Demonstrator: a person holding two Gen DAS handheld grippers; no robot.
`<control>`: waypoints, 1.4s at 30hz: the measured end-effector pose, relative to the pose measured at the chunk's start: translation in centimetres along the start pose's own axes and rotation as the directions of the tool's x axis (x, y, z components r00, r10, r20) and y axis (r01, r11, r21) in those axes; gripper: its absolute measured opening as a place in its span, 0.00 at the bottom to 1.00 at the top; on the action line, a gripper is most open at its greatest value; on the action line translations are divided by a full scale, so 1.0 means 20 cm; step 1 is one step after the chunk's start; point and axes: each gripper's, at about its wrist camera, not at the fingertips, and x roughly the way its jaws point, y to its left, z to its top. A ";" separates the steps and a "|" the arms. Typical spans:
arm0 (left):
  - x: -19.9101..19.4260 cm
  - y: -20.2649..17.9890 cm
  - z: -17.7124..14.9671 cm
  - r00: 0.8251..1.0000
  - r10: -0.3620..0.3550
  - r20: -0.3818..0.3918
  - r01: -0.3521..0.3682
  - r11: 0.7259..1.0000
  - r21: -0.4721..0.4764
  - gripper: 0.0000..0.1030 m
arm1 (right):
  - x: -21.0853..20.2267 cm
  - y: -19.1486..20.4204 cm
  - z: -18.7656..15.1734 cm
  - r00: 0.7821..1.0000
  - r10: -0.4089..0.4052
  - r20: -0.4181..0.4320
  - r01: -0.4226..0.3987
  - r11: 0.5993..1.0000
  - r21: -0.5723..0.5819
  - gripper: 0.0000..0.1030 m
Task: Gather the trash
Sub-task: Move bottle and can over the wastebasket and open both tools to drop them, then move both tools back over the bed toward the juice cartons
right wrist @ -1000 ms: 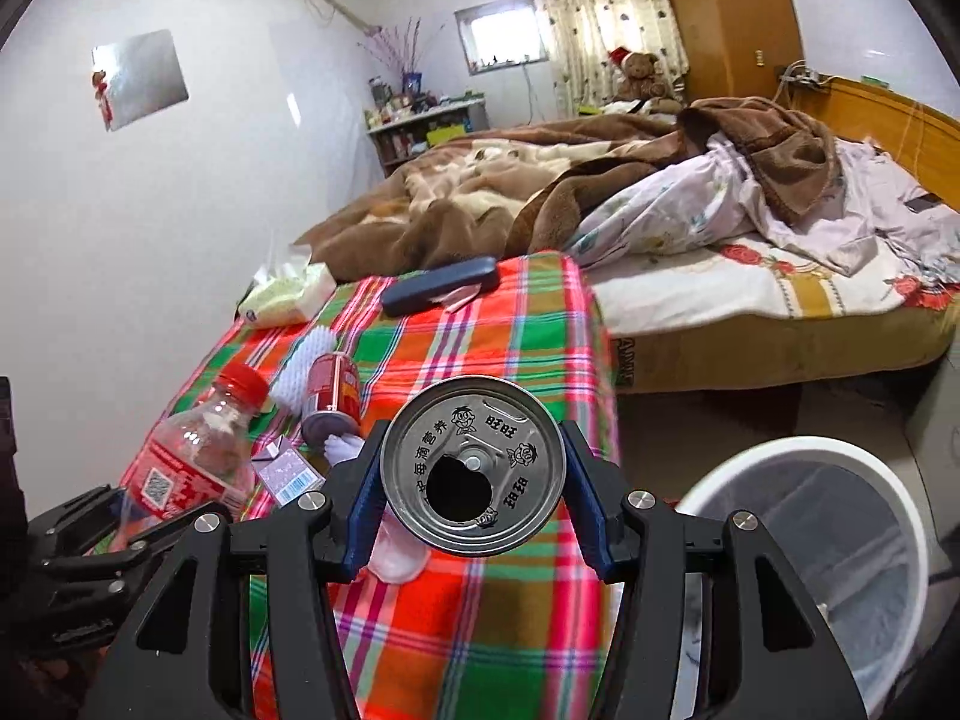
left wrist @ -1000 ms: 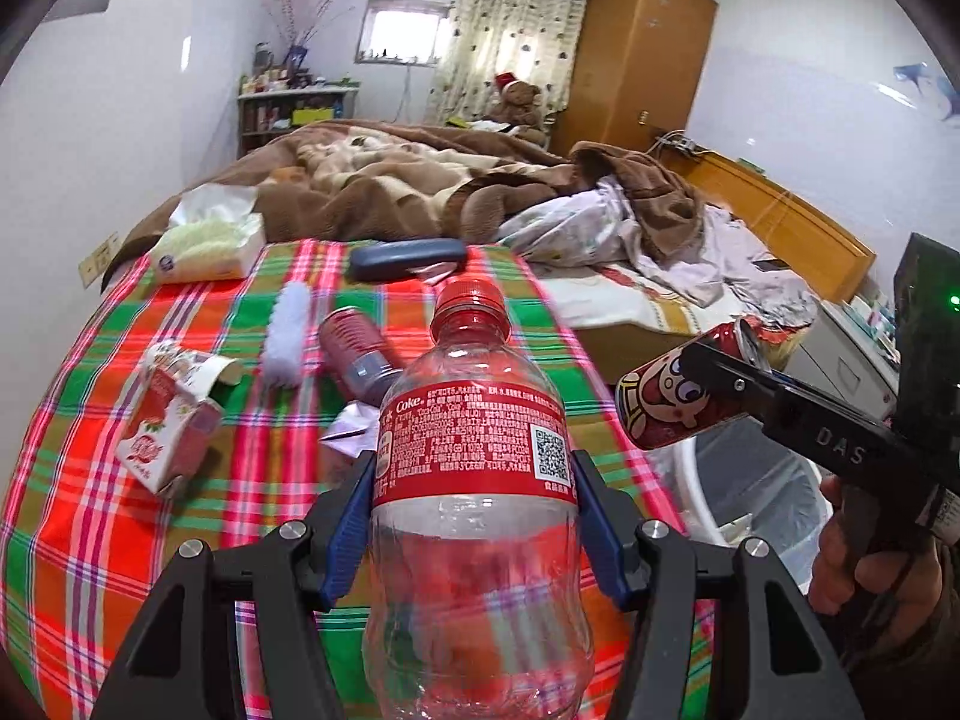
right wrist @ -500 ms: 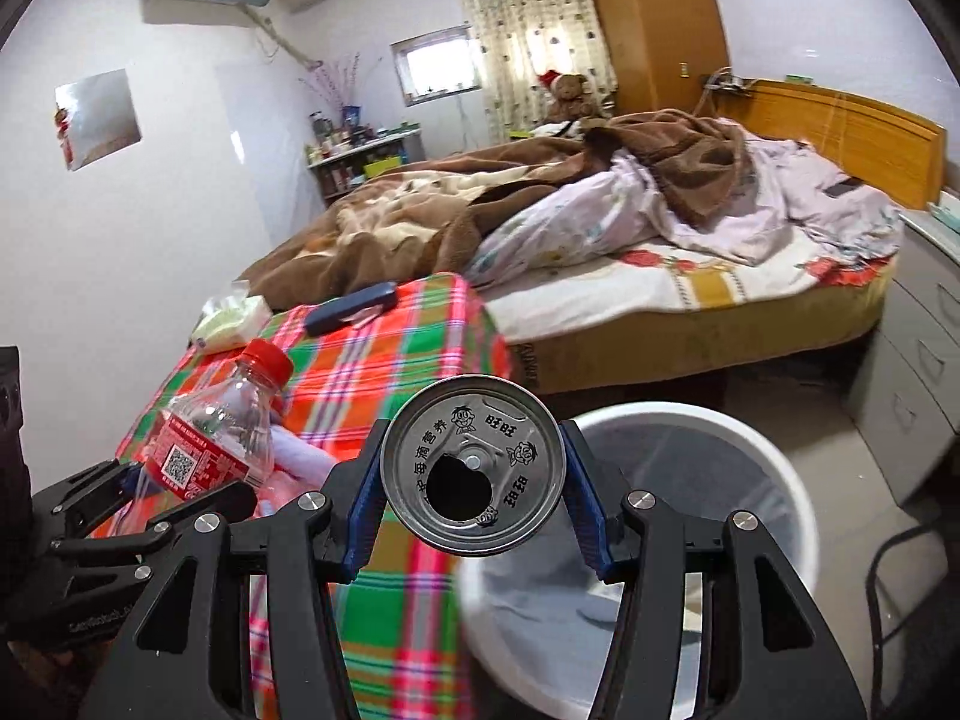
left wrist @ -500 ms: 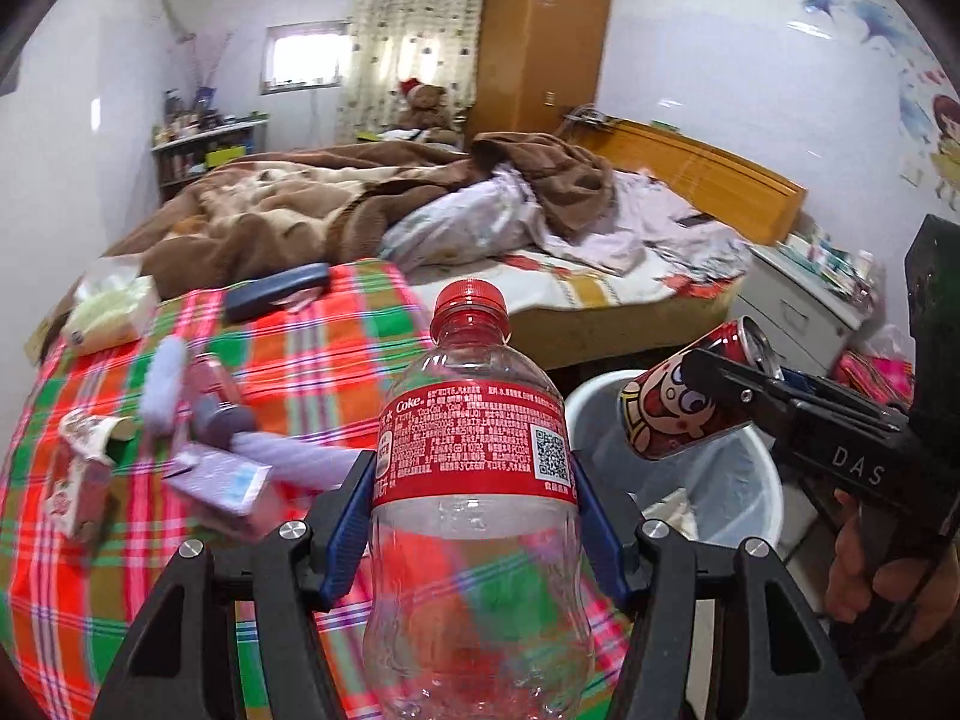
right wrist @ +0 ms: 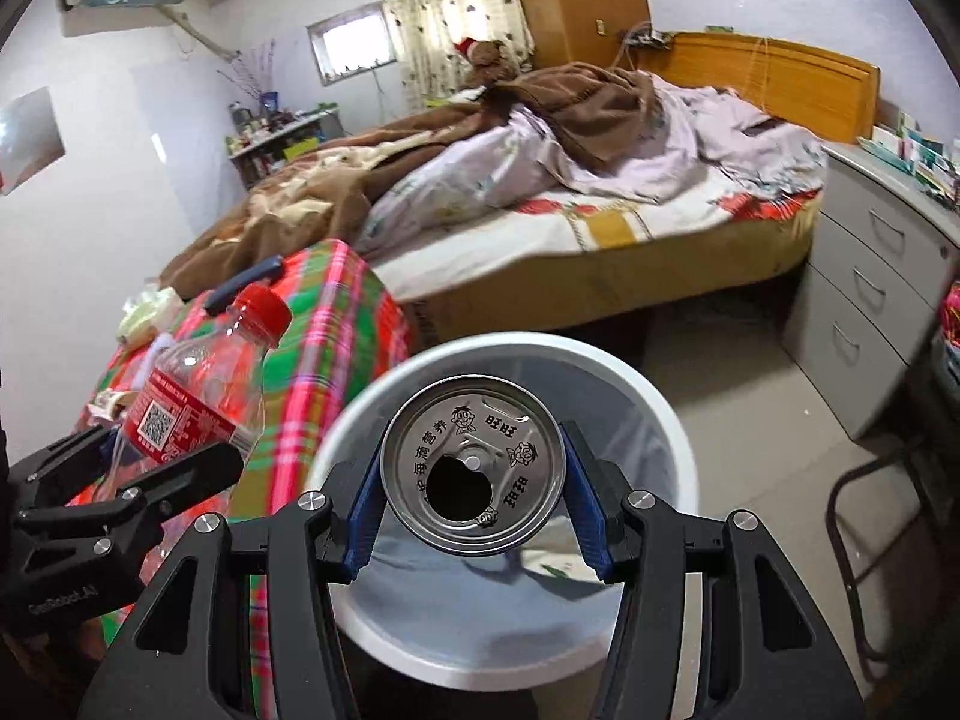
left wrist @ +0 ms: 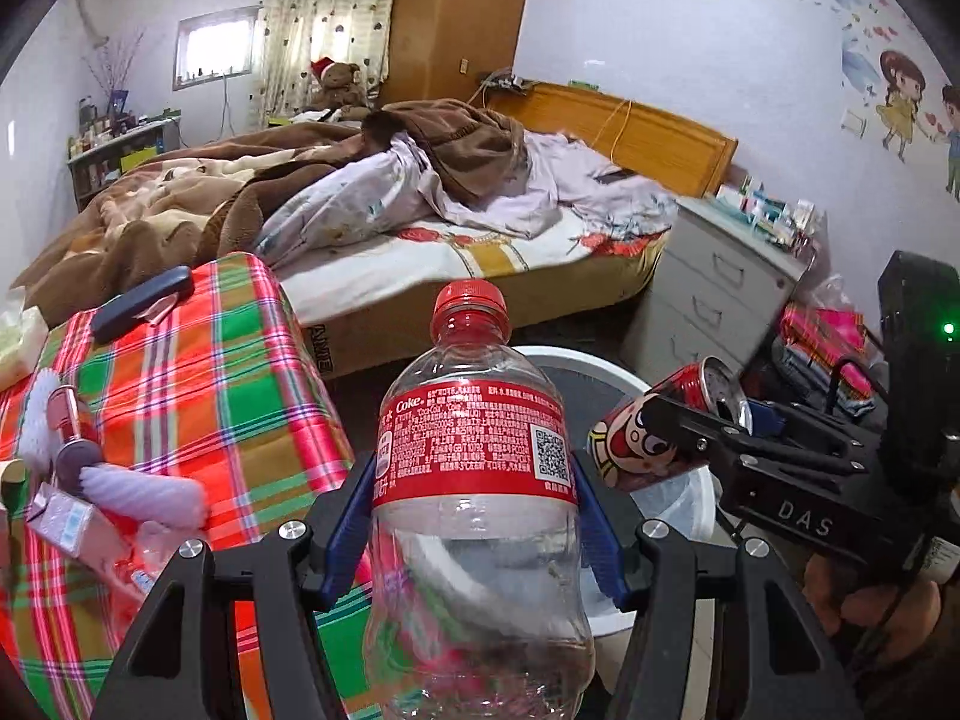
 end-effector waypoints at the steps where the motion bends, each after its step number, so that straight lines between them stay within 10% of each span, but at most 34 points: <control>1: 0.02 -0.01 0.00 1.000 -0.002 -0.005 0.002 1.000 0.008 0.60 | 0.01 -0.01 0.00 1.000 -0.010 -0.008 0.010 1.000 -0.001 0.53; 17: 0.23 -0.03 0.02 0.997 -0.055 -0.053 0.054 0.998 -0.018 0.66 | 0.11 -0.14 -0.08 0.994 -0.021 -0.106 0.024 0.999 0.024 0.64; 42: -0.16 0.21 -0.07 0.997 0.067 0.044 -0.063 0.995 -0.074 0.66 | -0.01 0.11 -0.03 1.000 0.011 0.005 -0.011 0.999 -0.031 0.66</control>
